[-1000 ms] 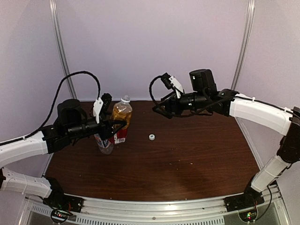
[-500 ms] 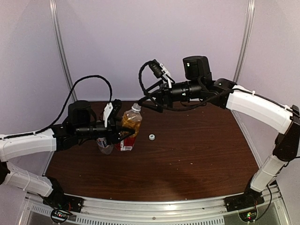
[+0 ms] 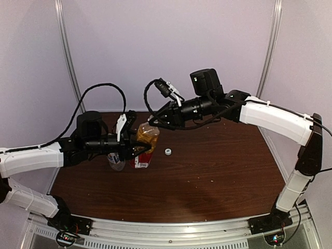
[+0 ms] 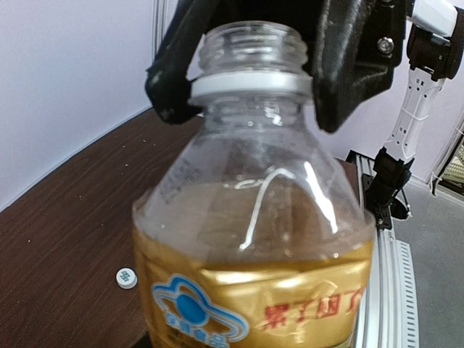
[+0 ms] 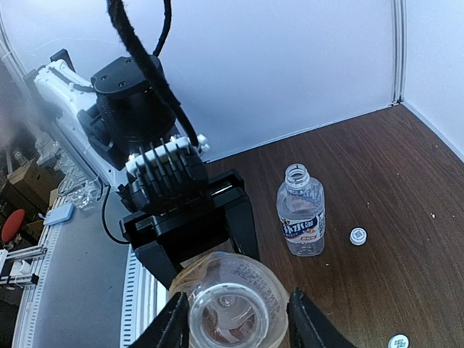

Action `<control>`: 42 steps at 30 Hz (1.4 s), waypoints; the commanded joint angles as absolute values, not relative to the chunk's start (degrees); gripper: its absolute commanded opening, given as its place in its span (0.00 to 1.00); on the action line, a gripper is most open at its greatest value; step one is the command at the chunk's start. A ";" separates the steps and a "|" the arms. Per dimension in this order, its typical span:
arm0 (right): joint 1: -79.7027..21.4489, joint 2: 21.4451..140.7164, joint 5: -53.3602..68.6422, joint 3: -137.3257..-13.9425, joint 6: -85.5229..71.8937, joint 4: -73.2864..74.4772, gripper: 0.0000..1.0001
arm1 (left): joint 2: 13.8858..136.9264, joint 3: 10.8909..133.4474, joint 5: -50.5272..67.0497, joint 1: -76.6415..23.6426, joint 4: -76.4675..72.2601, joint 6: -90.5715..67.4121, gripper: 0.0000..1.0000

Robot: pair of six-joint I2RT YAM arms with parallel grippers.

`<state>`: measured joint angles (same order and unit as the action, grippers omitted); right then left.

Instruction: Unscrew the bottle caps

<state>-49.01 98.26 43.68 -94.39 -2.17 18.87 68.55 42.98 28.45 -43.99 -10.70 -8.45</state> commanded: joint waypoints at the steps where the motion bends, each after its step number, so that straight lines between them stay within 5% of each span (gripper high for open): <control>1: -49.52 99.20 46.22 -96.41 -3.05 18.59 0.36 | 68.81 45.09 29.47 -44.38 -14.37 -8.58 0.46; 8: -49.48 99.26 46.76 -96.34 -2.72 19.11 0.02 | 68.60 44.84 28.25 -44.38 -14.21 -8.76 0.51; 11: -49.36 98.60 43.28 -96.48 -1.62 20.63 0.00 | 67.94 44.64 26.72 -44.36 -13.66 -9.00 0.60; 18: -48.83 98.45 31.87 -97.62 -0.74 25.18 0.00 | 63.22 43.60 17.72 -44.38 -10.73 -8.59 0.97; 32: -50.14 106.01 13.24 -96.63 -0.71 20.73 0.00 | 50.90 42.99 -1.23 -44.29 -3.34 -9.75 0.98; 42: -53.04 113.00 6.07 -99.40 2.86 20.70 0.02 | 49.61 42.98 -3.96 -44.30 -1.41 -9.49 0.98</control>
